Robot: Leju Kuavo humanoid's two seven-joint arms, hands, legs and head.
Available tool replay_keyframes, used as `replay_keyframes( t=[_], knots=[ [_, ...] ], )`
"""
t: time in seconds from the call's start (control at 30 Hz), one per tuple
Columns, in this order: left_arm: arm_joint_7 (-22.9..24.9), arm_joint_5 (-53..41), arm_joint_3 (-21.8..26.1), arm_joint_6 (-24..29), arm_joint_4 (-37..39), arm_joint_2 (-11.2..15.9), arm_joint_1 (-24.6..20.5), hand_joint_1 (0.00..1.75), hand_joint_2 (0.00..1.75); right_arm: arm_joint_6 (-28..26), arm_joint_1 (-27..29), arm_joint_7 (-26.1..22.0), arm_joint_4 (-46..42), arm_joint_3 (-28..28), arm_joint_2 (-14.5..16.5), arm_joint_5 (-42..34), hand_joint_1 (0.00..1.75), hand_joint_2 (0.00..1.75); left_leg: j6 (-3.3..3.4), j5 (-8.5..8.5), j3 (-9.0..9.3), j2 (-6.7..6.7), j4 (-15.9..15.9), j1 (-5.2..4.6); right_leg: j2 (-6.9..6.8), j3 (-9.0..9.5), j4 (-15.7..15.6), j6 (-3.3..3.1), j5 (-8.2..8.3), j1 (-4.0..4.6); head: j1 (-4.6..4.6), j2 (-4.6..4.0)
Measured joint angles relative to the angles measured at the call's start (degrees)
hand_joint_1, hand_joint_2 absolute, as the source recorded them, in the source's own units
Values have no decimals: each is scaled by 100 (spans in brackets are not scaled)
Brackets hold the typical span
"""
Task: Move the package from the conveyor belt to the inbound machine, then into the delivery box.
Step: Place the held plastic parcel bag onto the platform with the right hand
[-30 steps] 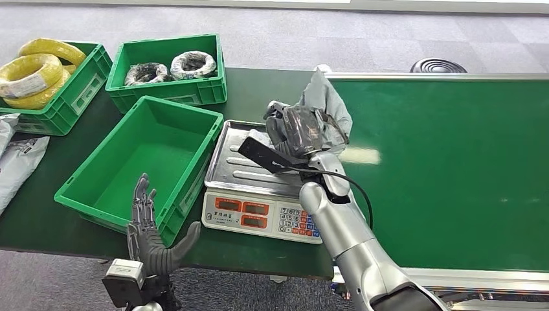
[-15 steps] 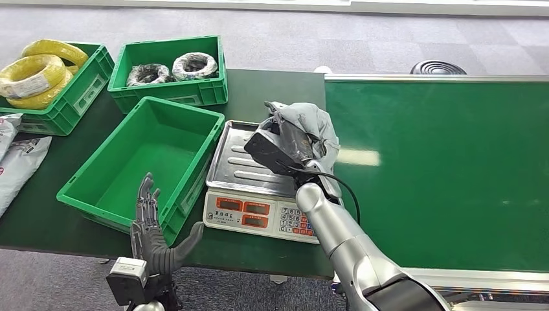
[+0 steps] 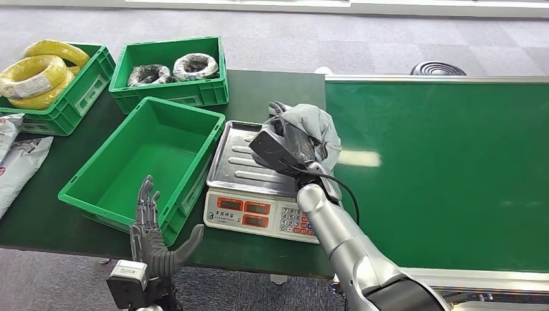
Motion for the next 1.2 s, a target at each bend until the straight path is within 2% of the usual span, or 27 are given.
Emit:
replay_keyframes(
  t=[0.17, 0.3, 0.43, 0.5, 0.63, 0.93, 1.2],
  knots=[
    [2, -20, 8, 12, -12, 0, 22, 0, 175, -105, 0, -216, -164, -86, -38, -183, 0, 175, 0, 1, -4, 0, 0, 0, 0, -4, 0, 0, 0, 0, 0, 0],
    [-2, -23, 18, 31, -12, 1, 45, 0, 175, -768, 42, -601, -630, -213, -106, -396, 0, 175, 0, 2, -13, 1, 1, 0, 1, -13, 1, 0, 2, -1, 0, 0],
    [-35, -11, 18, 82, -12, 3, 67, 0, 175, -1465, 281, -917, -1705, -303, -167, -726, 0, 175, -1, 1, -27, 2, 2, 0, 1, -30, 2, 0, 2, 0, -1, 1],
    [-42, 7, 17, 112, -12, 8, 81, 0, 175, -1626, 473, -900, -2456, -309, -197, -785, 0, 175, -2, 0, -37, 2, 2, 0, 2, -40, 2, -1, 2, 1, -2, 1],
    [-50, 20, 13, 130, -12, 13, 99, 0, 175, -1649, 740, -800, -3502, -307, -254, -790, 0, 175, -5, -2, -42, 3, 1, 0, 4, -47, 2, -2, 1, 2, -2, 1],
    [-76, 30, 12, 160, -37, 31, 153, 0, 175, -1857, 1258, -822, -4908, -236, -426, -955, 0, 175, -5, -2, -42, 3, 1, 0, 3, -45, 2, -2, 1, 1, -1, 1],
    [-86, 31, 13, 168, -60, 46, 161, 0, 175, -1878, 1516, -786, -5516, -203, -592, -964, 0, 175, -5, -2, -42, 3, 1, 0, 3, -45, 1, -2, 1, 2, -1, 1]
  ],
)
